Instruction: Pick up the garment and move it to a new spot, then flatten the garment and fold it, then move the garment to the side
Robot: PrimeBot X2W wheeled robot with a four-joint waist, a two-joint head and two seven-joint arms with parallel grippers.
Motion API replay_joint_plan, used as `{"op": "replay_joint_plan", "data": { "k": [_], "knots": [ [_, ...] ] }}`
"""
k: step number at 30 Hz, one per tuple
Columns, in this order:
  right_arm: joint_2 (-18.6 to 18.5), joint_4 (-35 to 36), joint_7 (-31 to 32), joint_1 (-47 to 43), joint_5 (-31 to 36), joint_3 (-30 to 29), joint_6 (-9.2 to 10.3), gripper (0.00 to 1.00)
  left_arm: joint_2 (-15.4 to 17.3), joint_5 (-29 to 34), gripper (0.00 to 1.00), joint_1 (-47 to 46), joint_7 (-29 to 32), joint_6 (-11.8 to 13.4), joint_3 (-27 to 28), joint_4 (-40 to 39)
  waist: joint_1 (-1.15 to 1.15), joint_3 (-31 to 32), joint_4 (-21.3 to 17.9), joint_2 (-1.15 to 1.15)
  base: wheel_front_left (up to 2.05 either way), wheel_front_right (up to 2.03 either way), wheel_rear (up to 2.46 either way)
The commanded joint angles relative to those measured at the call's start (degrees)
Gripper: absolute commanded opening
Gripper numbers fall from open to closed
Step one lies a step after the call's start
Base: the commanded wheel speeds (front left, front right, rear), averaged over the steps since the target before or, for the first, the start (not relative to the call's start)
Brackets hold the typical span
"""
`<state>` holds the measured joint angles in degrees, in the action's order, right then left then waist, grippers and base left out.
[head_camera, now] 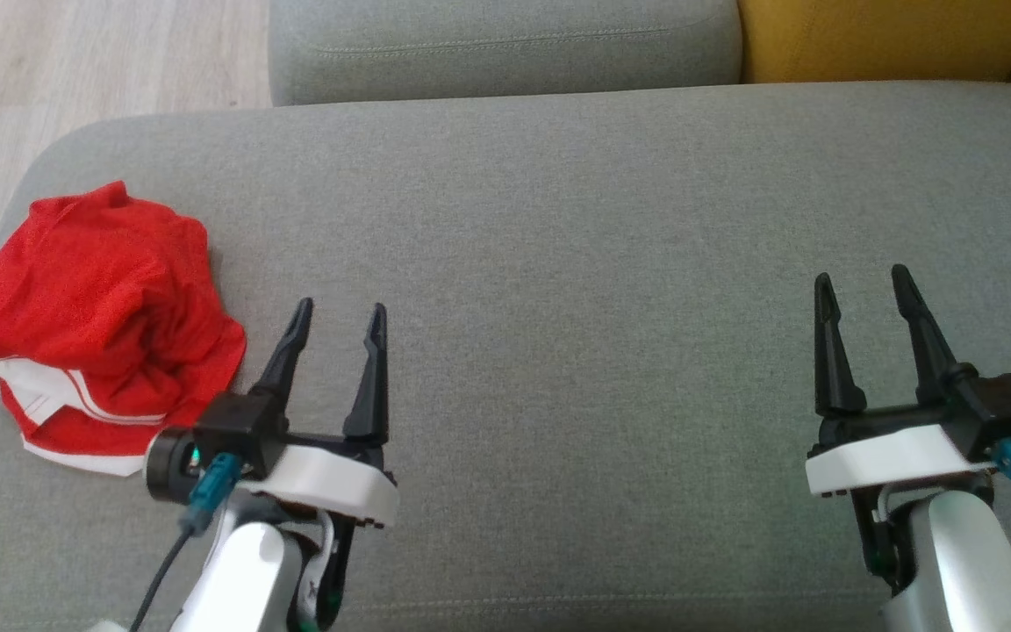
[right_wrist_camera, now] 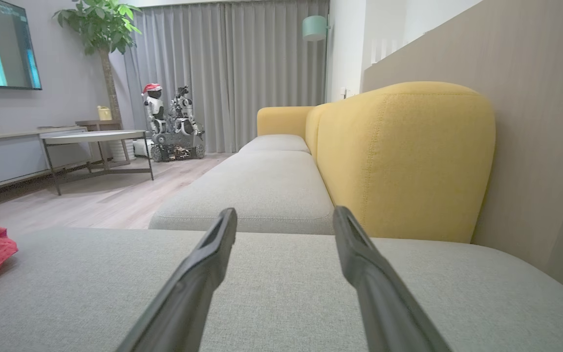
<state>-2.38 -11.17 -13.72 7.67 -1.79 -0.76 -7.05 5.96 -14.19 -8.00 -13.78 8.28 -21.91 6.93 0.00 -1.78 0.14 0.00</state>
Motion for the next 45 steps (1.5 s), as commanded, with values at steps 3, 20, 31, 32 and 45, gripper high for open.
{"op": "replay_joint_plan", "data": {
  "k": [3,20,31,32,45],
  "knots": [
    [-0.50,1.01,-1.08,2.56,1.11,1.04,-0.44,1.00,-0.57,3.19,1.00,-1.31,-1.20,-1.31,3.49,-1.86,0.00,0.01,0.18,0.00,0.00,0.00,0.00],
    [-0.50,-0.76,-1.15,2.03,-1.30,1.59,-0.44,1.00,-2.97,5.43,1.00,-0.37,-1.22,-5.36,7.75,1.55,0.00,0.11,0.34,0.00,0.00,0.00,0.00],
    [-0.50,-0.41,-1.17,2.61,-0.71,3.10,-0.44,1.00,-3.07,4.93,1.00,-0.79,-1.22,-4.45,8.05,2.11,0.00,-0.70,4.04,0.00,0.00,0.00,0.00],
    [-0.50,-0.41,-1.14,2.71,-0.61,3.33,-0.44,1.00,-3.07,4.84,1.00,-0.84,-1.22,-4.32,8.18,2.17,0.00,-0.83,4.69,0.00,0.00,0.00,0.00],
    [-0.50,-0.35,-0.73,3.02,-0.33,7.24,-0.44,1.00,-3.08,5.02,1.00,-0.21,-1.22,-2.92,10.38,1.16,0.00,-1.31,15.13,0.00,0.00,0.00,0.00]
  ]
}}
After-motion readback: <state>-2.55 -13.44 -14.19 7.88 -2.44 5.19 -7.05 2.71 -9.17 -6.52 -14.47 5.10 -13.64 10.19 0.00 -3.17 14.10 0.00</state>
